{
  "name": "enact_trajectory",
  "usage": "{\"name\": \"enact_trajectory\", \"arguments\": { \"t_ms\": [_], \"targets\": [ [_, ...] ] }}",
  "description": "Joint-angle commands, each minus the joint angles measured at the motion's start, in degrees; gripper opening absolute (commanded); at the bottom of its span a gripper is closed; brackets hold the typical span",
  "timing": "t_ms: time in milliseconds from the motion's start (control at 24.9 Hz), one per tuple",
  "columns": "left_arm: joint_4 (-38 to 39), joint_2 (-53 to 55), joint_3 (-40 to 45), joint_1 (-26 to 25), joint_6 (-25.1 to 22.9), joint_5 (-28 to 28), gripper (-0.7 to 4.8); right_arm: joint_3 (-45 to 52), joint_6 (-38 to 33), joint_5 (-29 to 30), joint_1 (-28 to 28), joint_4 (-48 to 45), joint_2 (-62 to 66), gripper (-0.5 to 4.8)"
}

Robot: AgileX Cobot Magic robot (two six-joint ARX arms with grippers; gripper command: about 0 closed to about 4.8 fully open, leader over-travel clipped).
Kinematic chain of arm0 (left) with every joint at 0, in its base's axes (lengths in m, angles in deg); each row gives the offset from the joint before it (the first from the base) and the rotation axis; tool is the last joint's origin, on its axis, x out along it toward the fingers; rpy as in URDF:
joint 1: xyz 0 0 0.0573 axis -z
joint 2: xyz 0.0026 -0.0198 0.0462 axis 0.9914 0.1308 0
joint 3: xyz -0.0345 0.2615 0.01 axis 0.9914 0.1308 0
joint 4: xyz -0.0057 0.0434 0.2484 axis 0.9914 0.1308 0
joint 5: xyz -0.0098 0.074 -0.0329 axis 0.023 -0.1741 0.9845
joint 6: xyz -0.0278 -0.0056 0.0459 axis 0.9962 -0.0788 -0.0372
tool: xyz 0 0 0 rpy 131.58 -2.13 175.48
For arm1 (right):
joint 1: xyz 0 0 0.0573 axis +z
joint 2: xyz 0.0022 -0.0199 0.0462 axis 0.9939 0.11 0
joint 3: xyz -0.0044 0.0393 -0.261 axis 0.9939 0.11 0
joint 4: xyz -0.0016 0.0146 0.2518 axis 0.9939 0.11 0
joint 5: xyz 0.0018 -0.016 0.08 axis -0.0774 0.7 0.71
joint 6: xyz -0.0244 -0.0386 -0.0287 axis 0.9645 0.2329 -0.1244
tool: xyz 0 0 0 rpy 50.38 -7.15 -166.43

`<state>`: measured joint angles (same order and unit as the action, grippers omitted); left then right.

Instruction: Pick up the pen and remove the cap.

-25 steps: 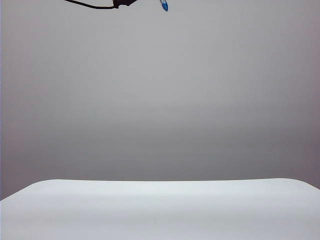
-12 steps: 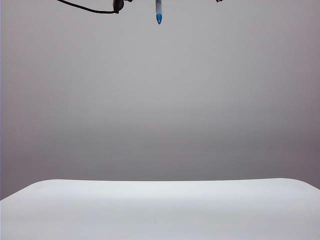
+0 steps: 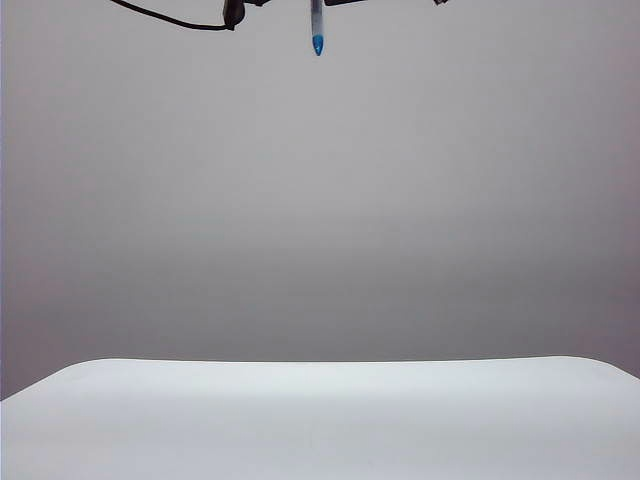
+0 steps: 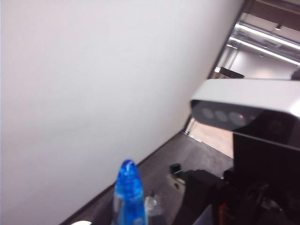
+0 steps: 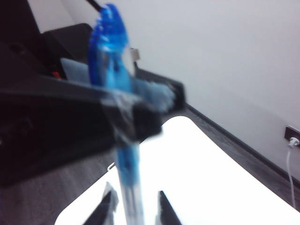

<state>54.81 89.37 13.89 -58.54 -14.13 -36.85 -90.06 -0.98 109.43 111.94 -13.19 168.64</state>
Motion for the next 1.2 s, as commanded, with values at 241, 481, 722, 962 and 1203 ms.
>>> {"name": "enact_trajectory", "arguments": {
  "t_ms": [241,481,722,962,1203],
  "targets": [
    [-3.89,-0.17,-0.24,-0.09,2.27,-0.28,-0.06,-0.15,1.29,0.13,0.04,-1.29,0.04,2.34],
    [-6.03,-0.17,-0.24,-0.09,4.63,-0.09,-0.06,-0.07,1.51,0.57,0.04,-1.40,0.07,2.33],
    [-8.31,-0.17,-0.26,-0.07,6.40,0.26,-0.06,-0.07,1.51,1.18,0.04,-2.23,0.09,2.10],
    [-8.55,-0.17,-0.24,0.20,8.26,0.26,-0.06,-0.07,1.49,1.55,0.07,-2.71,0.24,0.84],
    [-8.66,-0.17,-0.24,0.76,8.28,0.55,-0.06,-0.07,1.40,4.31,0.07,-3.02,1.81,0.08]
  ]
}}
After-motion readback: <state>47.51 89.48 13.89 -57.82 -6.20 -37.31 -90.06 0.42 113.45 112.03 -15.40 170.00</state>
